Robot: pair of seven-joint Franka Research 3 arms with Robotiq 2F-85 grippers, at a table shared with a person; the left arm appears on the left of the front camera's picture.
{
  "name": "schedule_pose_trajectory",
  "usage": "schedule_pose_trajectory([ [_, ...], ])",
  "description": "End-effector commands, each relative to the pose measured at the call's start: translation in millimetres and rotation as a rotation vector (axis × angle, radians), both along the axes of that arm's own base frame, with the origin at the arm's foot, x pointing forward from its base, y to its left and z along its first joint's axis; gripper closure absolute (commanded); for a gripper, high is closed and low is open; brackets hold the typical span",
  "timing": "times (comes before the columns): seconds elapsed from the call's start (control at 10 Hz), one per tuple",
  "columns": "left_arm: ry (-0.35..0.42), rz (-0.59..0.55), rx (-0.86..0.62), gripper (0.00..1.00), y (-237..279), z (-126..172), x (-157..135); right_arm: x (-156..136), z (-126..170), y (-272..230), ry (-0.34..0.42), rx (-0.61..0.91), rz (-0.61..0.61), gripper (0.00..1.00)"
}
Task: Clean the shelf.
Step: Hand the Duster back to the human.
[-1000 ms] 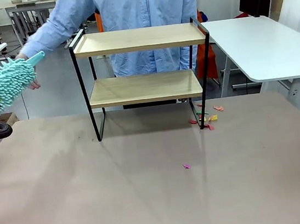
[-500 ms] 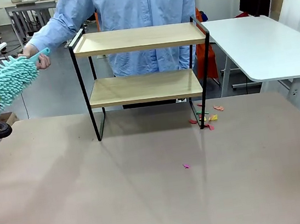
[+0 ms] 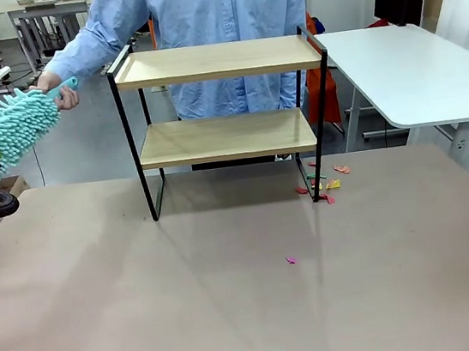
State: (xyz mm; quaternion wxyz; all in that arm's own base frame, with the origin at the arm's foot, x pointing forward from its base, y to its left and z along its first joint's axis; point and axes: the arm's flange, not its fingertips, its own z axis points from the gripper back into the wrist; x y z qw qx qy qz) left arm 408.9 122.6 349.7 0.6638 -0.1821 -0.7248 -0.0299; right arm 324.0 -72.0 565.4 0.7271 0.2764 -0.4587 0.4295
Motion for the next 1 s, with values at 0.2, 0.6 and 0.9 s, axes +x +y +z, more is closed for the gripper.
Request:
schedule_pose_trajectory([
  [0.2,0.058,-0.079,-0.075,0.0,-9.6,44.0,-29.8,3.0,0.1,1.3,-0.036,0.017,0.01,0.0],
  [0.6,0.034,-0.103,-0.367,0.0,27.8,143.5,-83.0,3.0,0.1,1.3,-0.036,0.017,0.01,0.0],
  [0.9,-0.004,-0.106,-0.486,0.0,67.6,181.6,-114.8,3.0,0.1,1.3,-0.036,0.017,0.01,0.0],
])
